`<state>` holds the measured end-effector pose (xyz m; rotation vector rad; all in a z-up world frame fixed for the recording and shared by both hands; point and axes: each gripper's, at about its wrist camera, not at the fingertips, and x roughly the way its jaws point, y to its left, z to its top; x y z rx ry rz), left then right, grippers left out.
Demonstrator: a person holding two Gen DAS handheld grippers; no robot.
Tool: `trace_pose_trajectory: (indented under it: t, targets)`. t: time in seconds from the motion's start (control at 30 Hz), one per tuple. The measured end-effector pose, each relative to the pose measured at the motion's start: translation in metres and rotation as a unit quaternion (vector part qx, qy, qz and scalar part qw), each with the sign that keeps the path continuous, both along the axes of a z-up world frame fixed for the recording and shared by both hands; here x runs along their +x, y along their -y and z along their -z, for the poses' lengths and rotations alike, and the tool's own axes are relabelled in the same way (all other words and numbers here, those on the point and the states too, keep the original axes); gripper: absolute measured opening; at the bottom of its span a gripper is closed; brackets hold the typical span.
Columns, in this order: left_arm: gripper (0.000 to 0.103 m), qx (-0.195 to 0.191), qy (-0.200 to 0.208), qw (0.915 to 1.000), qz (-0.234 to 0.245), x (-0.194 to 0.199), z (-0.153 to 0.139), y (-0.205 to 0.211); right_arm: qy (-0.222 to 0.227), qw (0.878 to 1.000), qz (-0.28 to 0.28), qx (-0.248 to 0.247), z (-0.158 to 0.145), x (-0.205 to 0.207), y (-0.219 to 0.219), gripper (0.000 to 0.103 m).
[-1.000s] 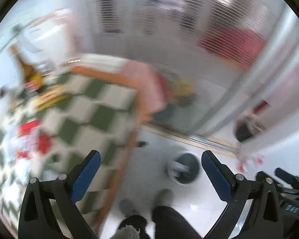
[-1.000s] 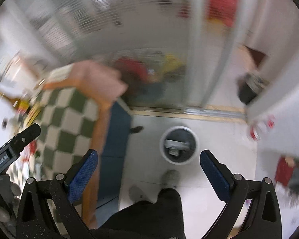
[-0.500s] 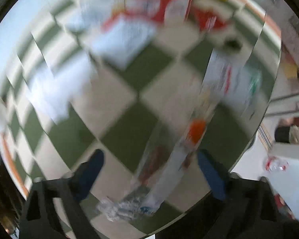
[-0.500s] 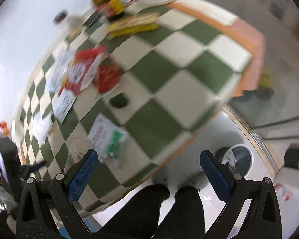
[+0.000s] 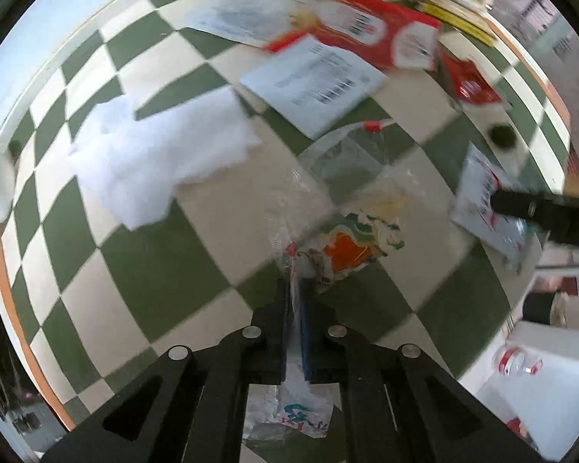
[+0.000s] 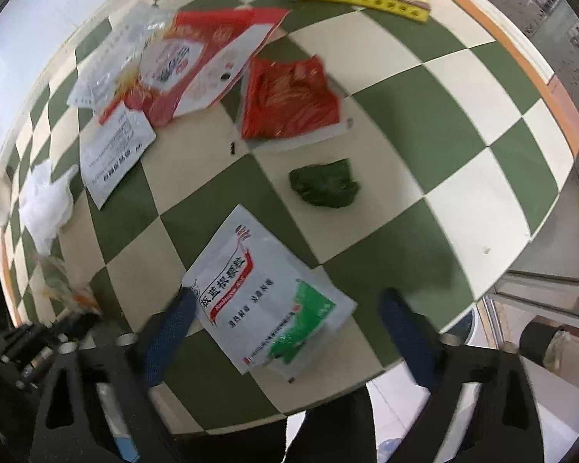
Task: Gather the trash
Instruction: 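Grasp the clear plastic bag with the left tool while the right tool grasps the white sachet, then carry the plastic bag and sachet to the bin and release both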
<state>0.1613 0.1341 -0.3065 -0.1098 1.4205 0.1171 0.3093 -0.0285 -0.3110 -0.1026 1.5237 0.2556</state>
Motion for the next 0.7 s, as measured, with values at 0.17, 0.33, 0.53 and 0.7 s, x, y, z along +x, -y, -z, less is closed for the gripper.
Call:
trace_pose_trajectory:
  t: [0.17, 0.33, 0.53, 0.7]
  targets:
    - [0.002, -0.004, 0.01, 0.9996, -0.025, -0.009, -0.005, -0.021, 0.034, 0.999, -0.004, -0.012, -0.003, -0.01, -0.008, 0.009]
    - [0.002, -0.002, 0.024, 0.9995, -0.022, -0.019, -0.015, -0.021, 0.063, 0.996, 0.042, 0.046, -0.024, -0.019, 0.015, 0.001]
    - [0.002, -0.015, 0.056, 0.9983, -0.011, -0.029, -0.057, 0.001, 0.099, 0.986, 0.092, 0.095, -0.067, -0.02, 0.063, 0.001]
    - [0.002, -0.033, 0.081, 0.9959, 0.022, -0.003, -0.1, 0.056, 0.135, 0.972, 0.154, 0.115, -0.097, -0.025, 0.14, 0.001]
